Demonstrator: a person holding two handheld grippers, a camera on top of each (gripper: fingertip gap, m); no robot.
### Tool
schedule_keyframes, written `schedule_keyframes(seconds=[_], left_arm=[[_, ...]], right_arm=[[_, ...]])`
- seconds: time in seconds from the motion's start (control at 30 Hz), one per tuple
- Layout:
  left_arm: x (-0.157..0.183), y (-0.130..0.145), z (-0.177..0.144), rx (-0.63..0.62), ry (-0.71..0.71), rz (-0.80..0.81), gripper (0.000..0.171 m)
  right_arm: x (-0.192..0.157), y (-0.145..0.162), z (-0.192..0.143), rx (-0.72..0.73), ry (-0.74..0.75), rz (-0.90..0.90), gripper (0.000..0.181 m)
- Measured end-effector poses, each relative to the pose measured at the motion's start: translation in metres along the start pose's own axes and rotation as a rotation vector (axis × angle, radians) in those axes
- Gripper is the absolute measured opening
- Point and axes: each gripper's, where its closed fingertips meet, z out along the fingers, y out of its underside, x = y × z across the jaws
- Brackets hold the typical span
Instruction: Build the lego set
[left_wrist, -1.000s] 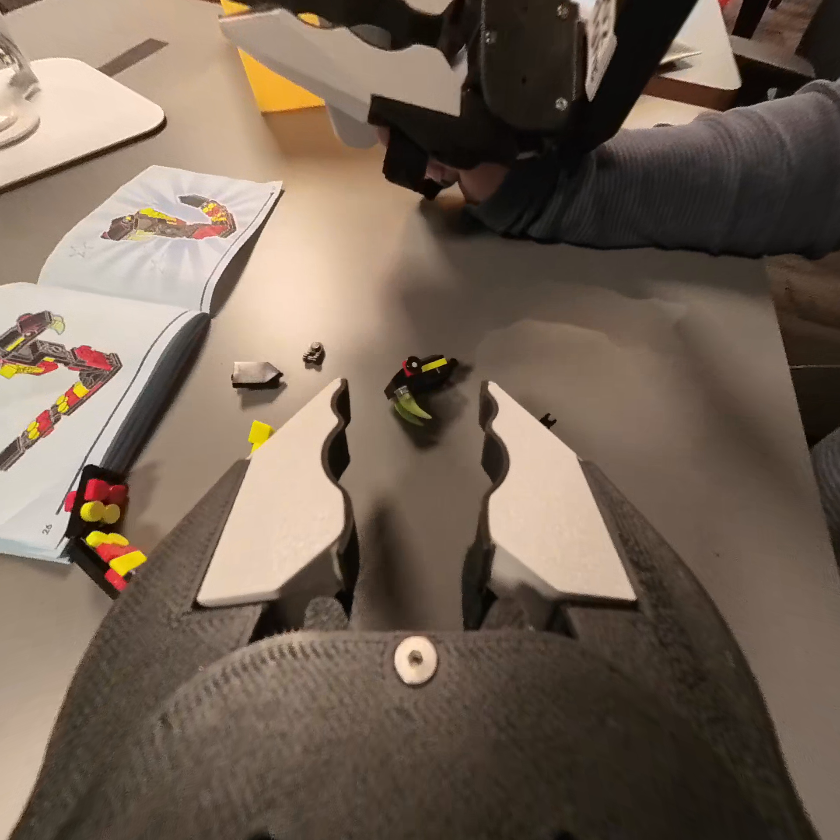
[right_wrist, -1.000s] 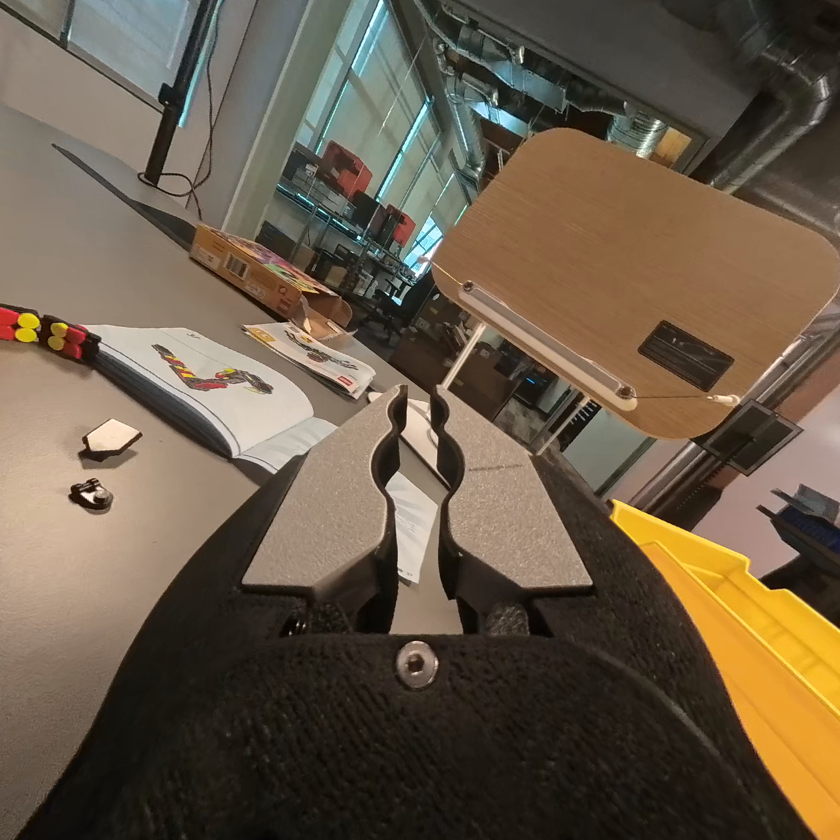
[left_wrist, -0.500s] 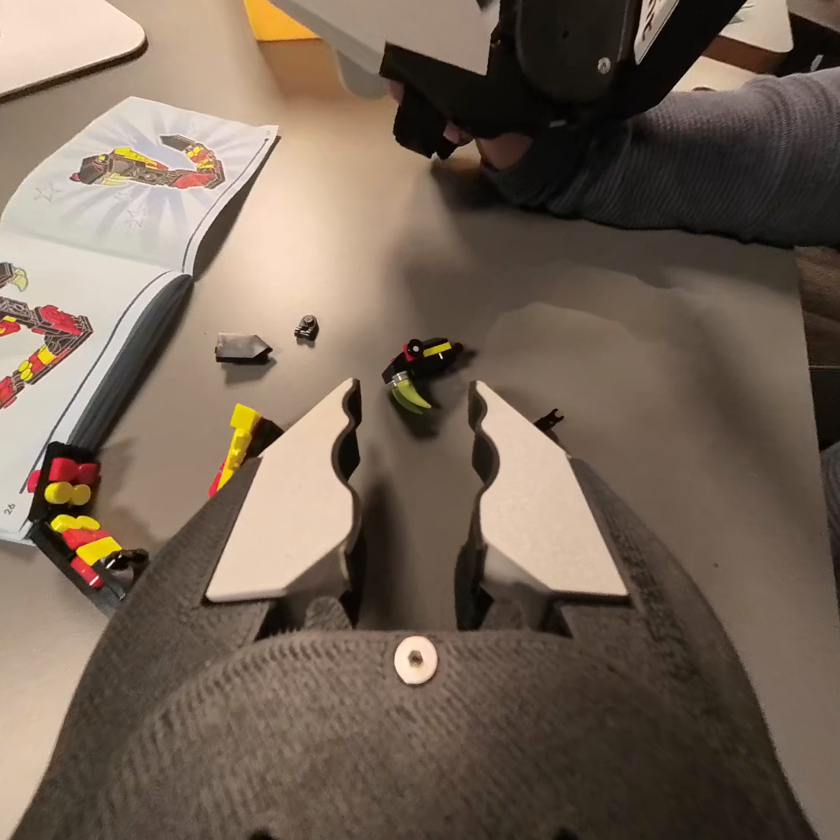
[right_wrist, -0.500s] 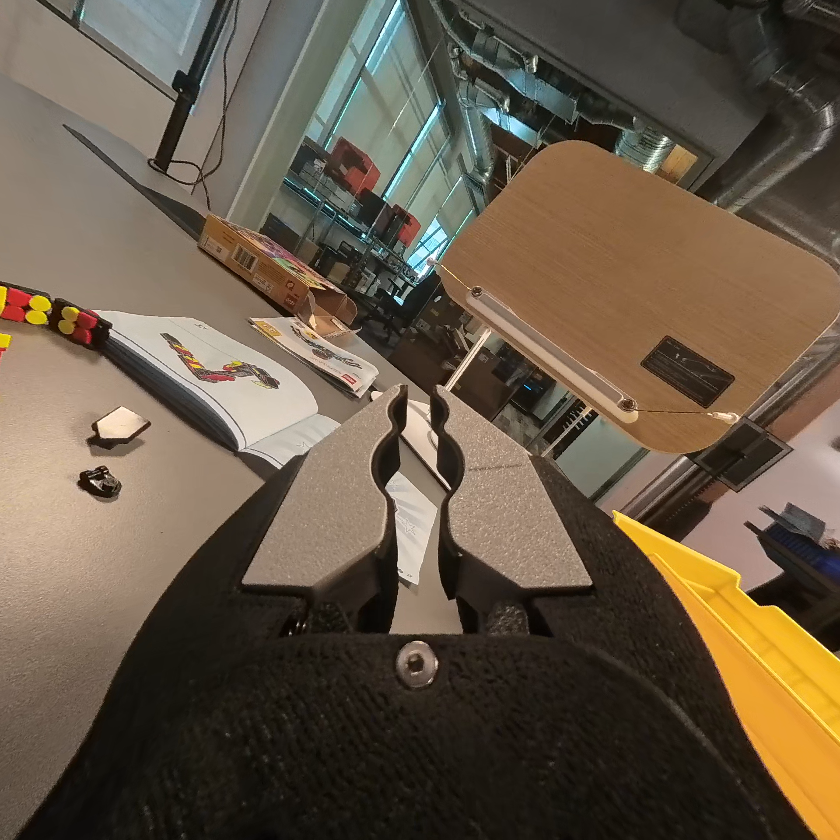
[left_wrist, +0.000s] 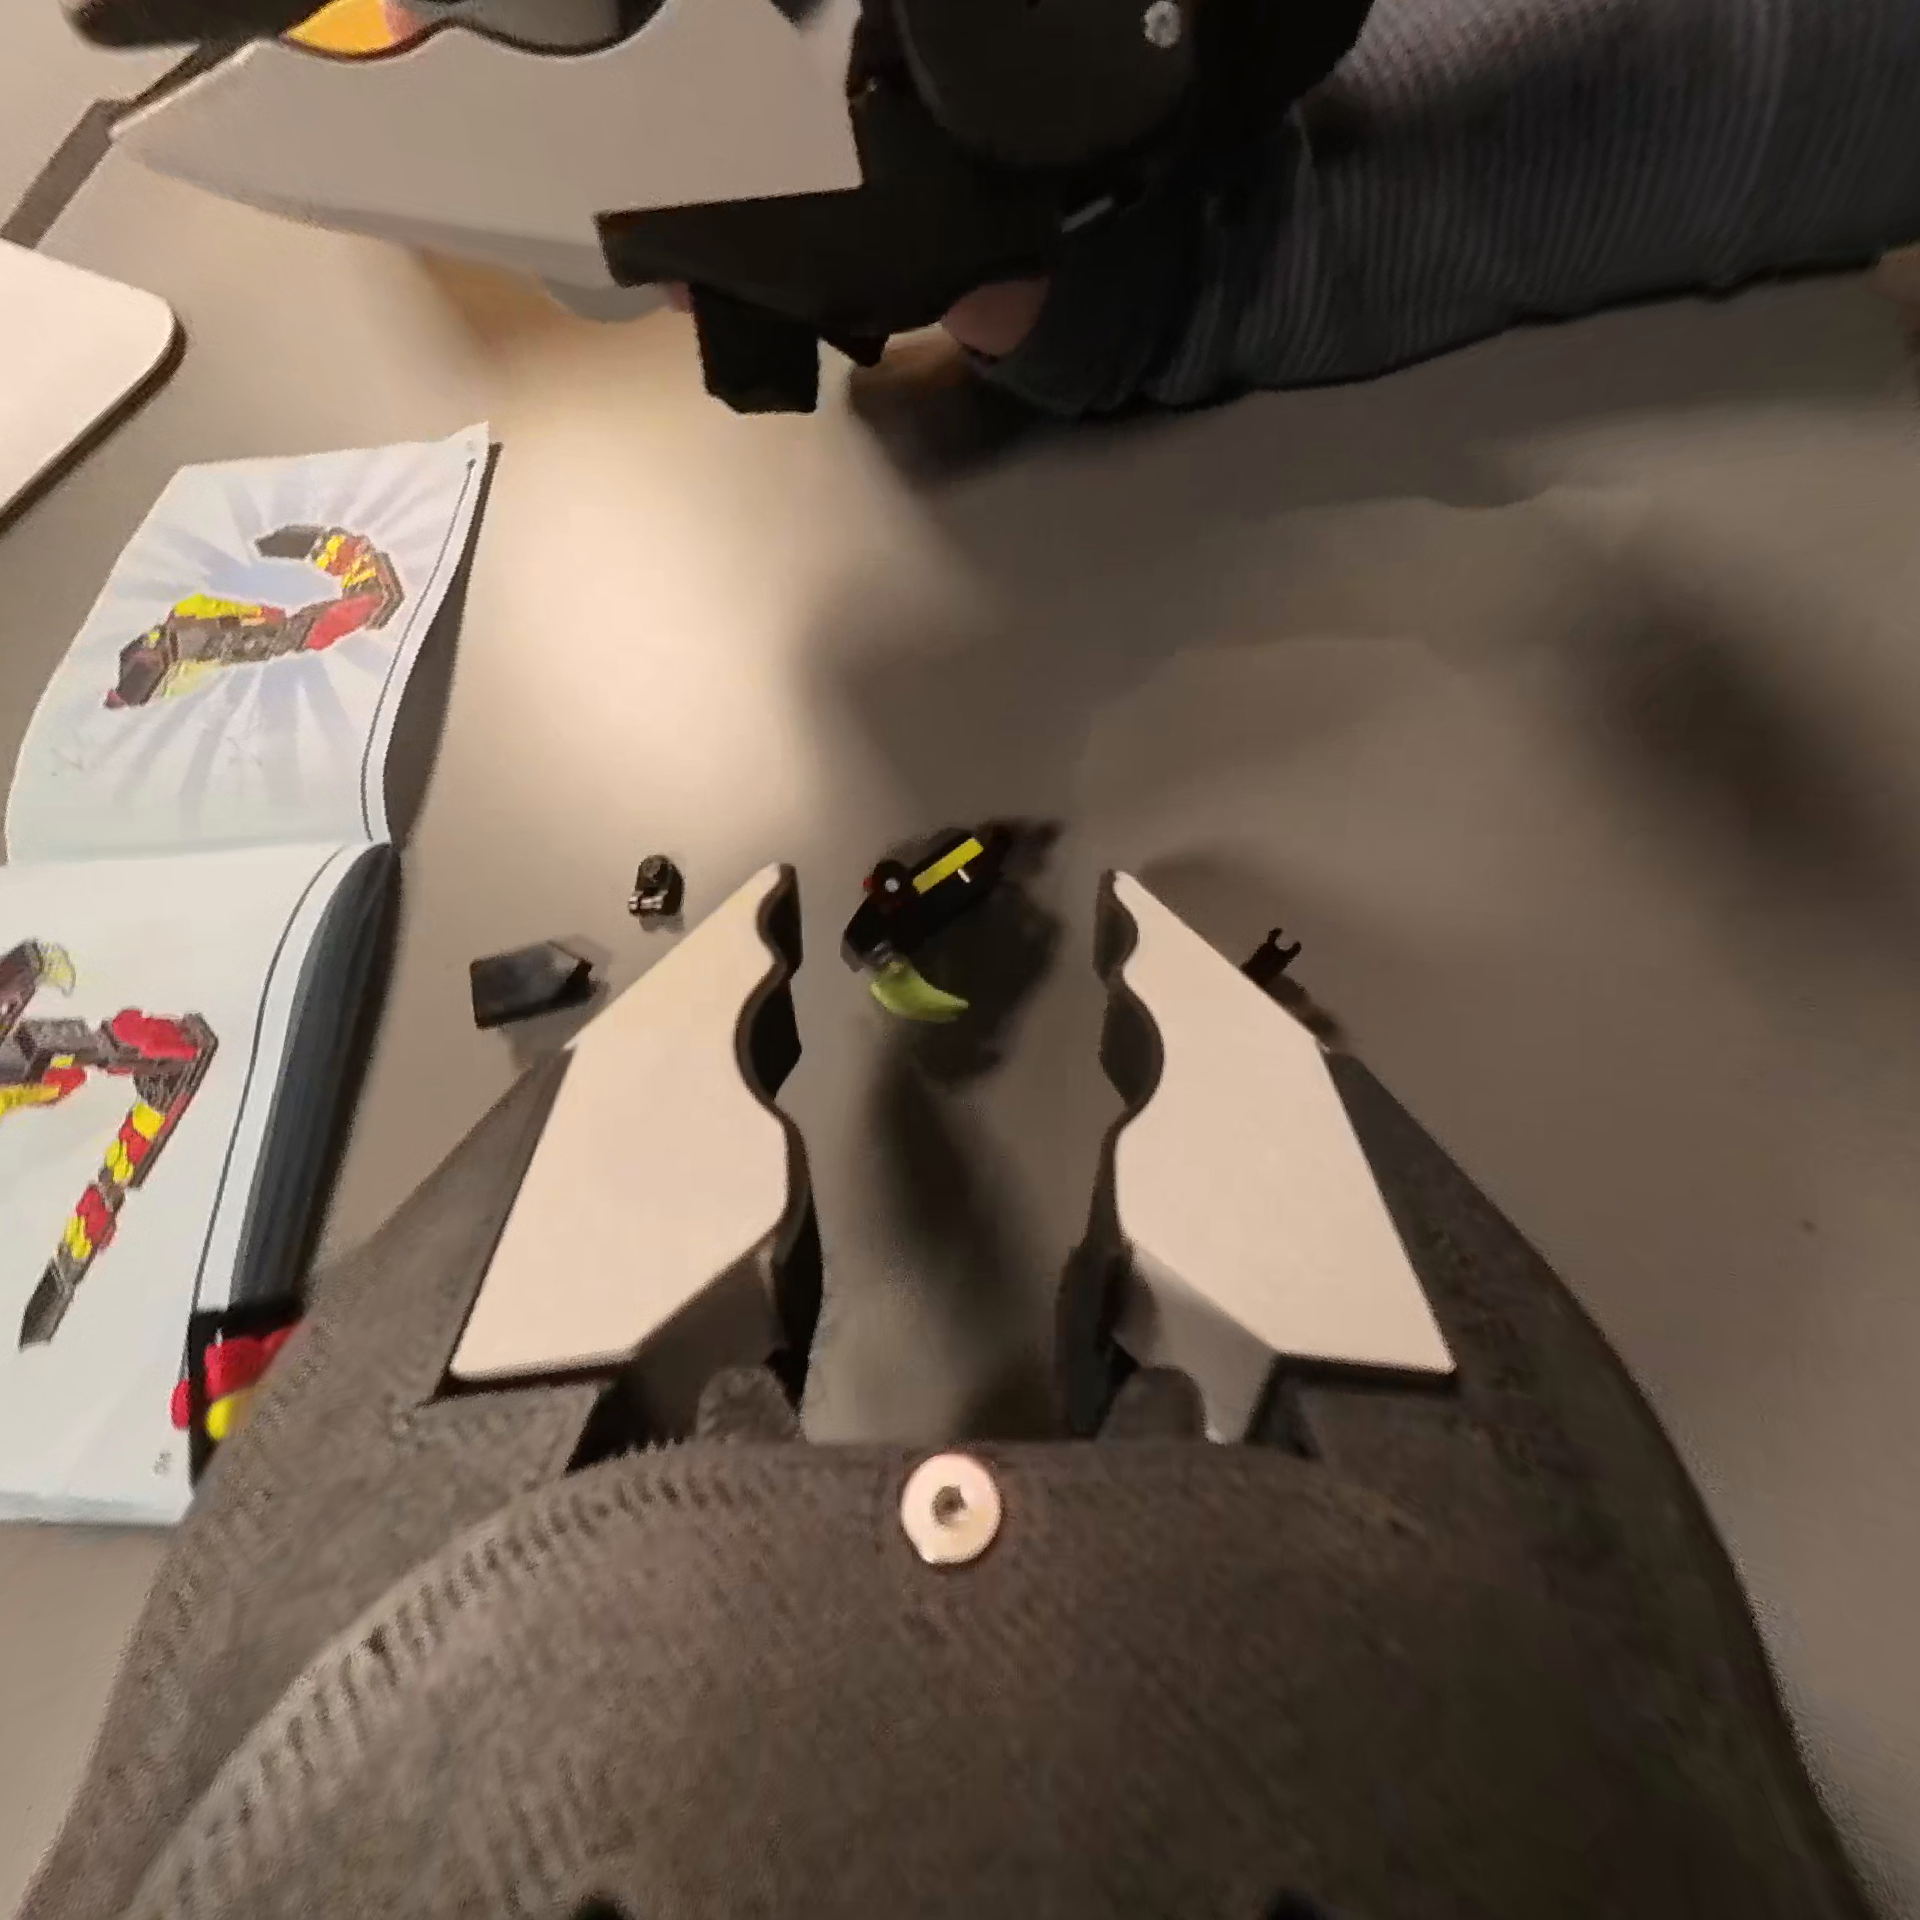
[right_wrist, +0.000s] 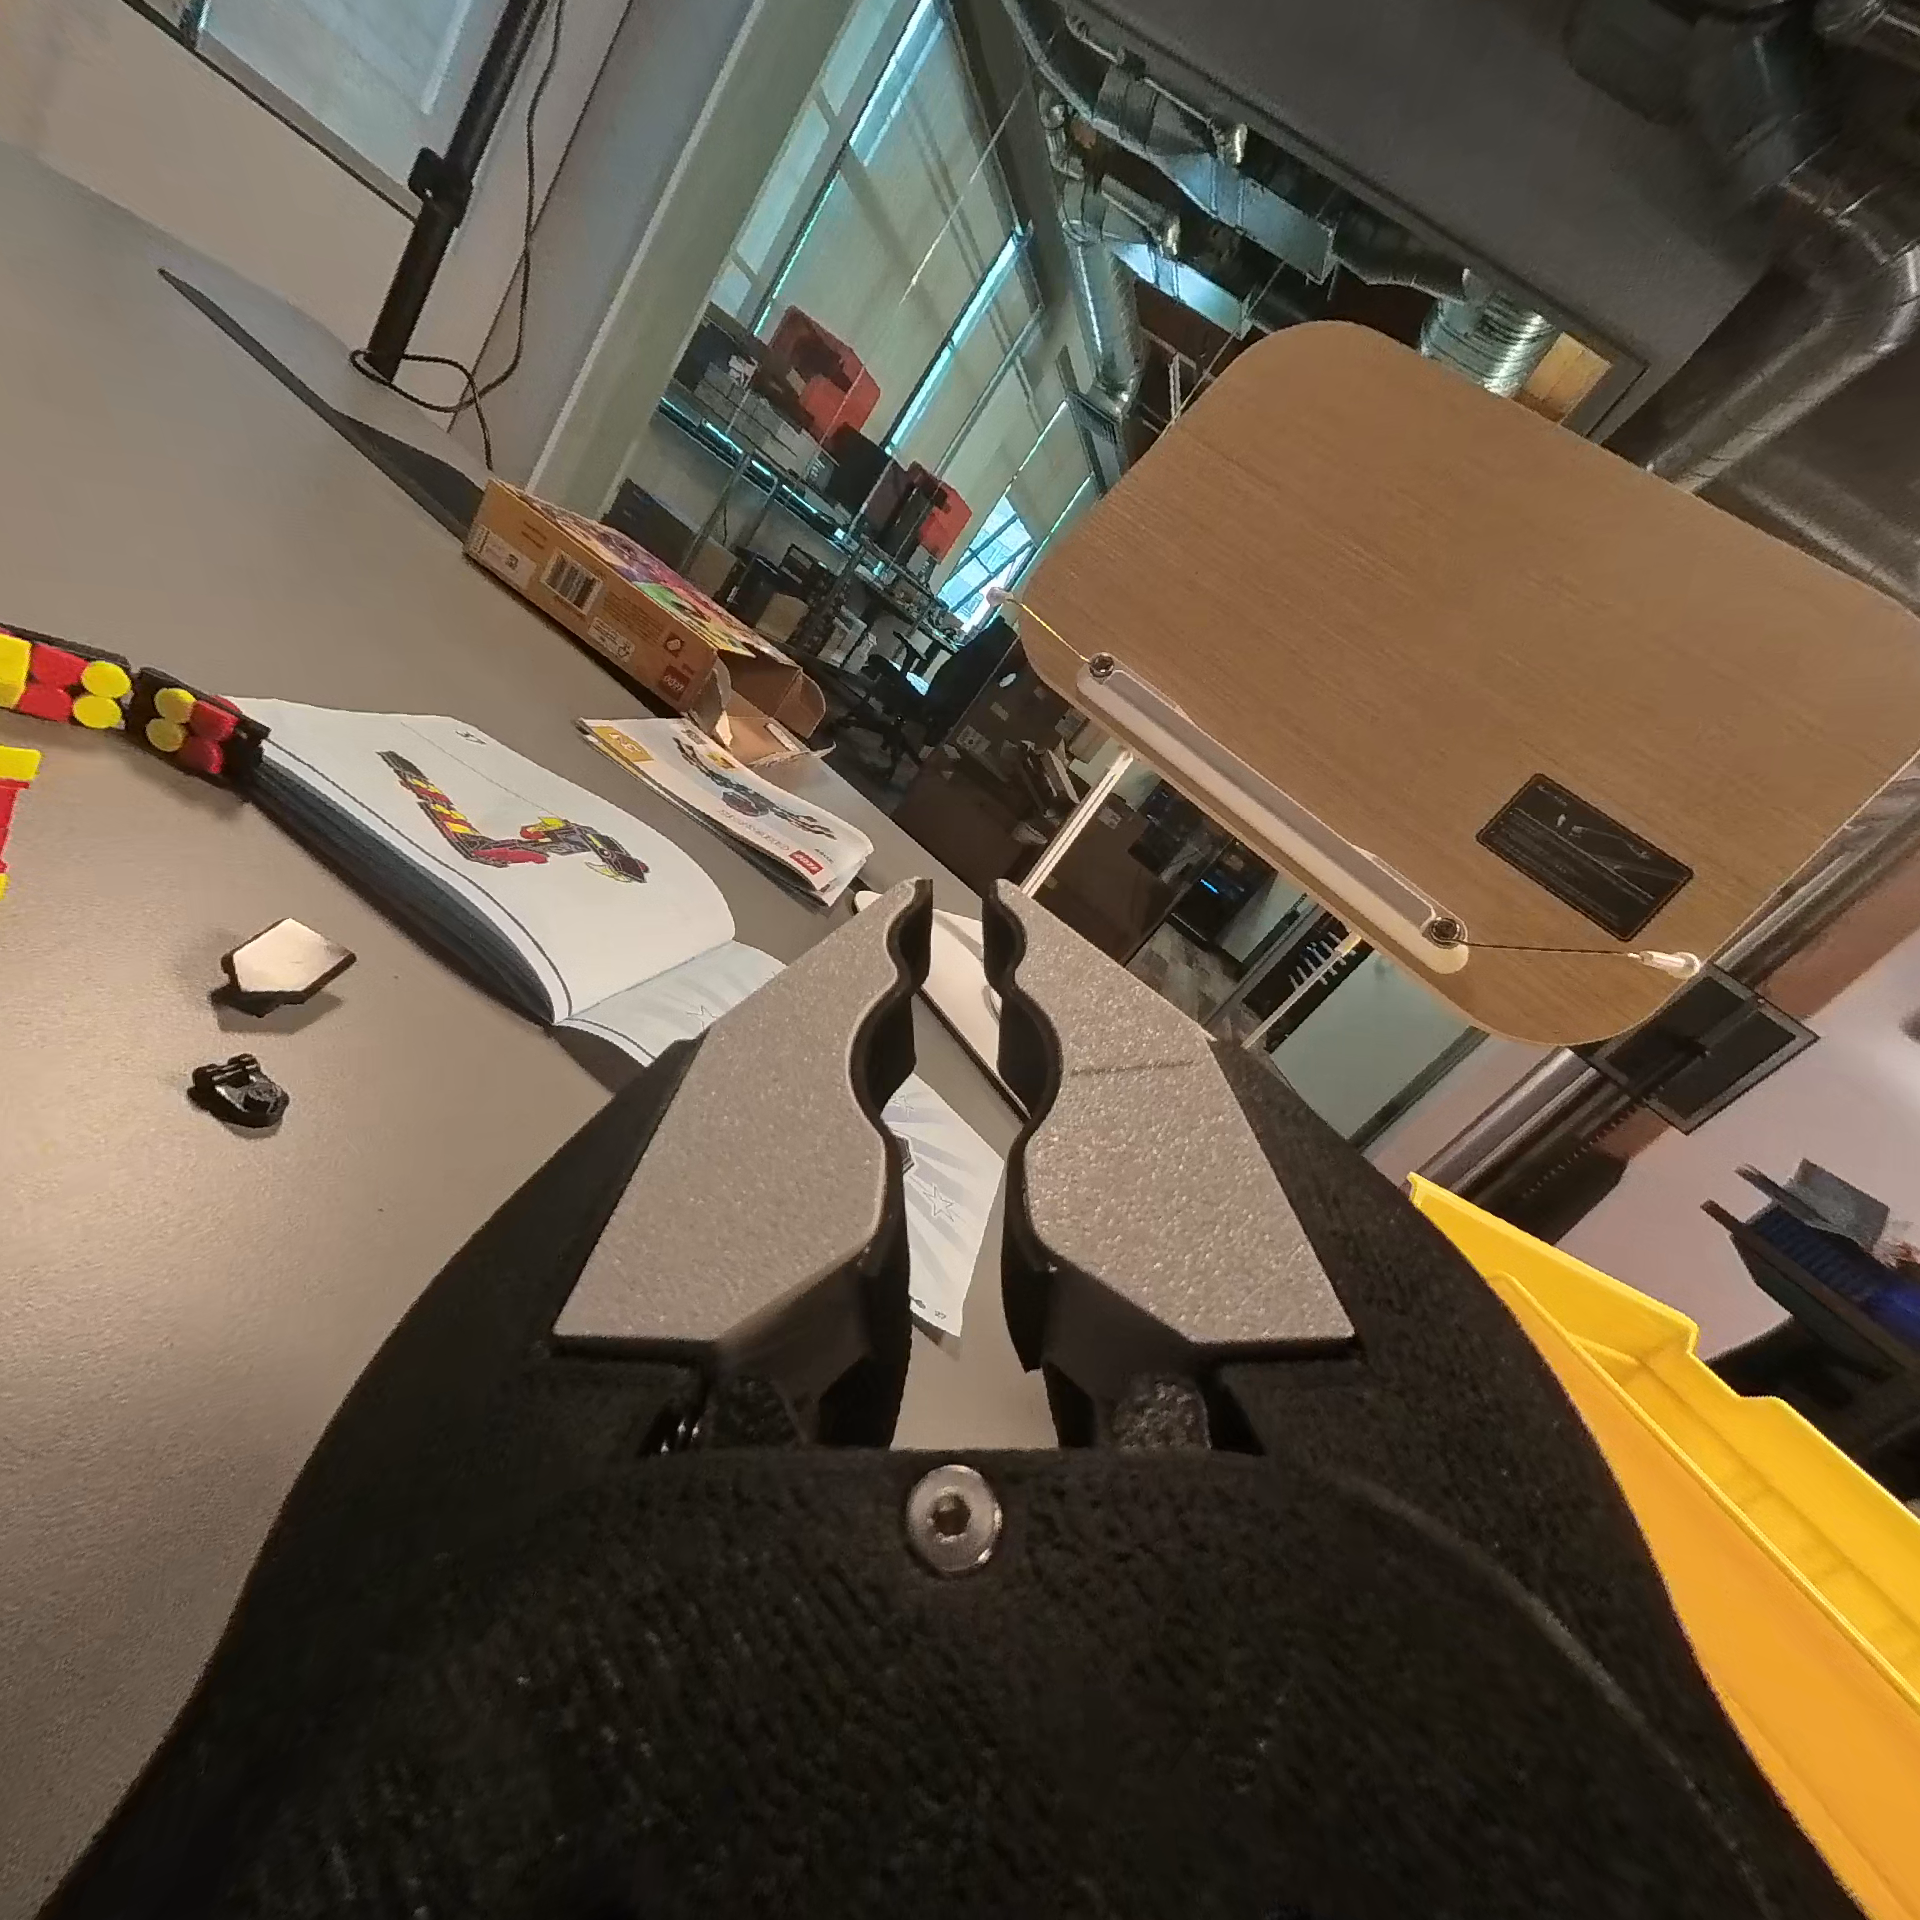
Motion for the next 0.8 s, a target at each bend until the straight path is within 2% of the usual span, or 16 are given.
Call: schedule_keyframes(seconds=[0.4, 0.57, 0.63, 0.7, 0.8], left_arm=[[0.0, 0.01, 0.011, -0.103, 0.104, 0.065, 0.026], [0.004, 0.014, 0.006, -0.086, 0.118, 0.013, 0.028], [0.004, 0.014, 0.006, -0.088, 0.11, 0.011, 0.028], [0.002, 0.014, 0.006, -0.091, 0.095, 0.001, 0.017], [-0.009, 0.016, 0.003, -0.085, 0.023, -0.075, 0.016]], right_arm=[[0.001, 0.002, 0.001, -0.003, -0.003, 0.015, 0.008], [0.002, 0.003, 0.001, -0.006, 0.0, 0.026, 0.008], [0.003, 0.003, 0.001, -0.006, -0.001, 0.028, 0.008], [0.002, 0.003, 0.001, -0.007, -0.002, 0.026, 0.007], [0.002, 0.003, 0.0, -0.003, -0.003, 0.024, 0.007]])
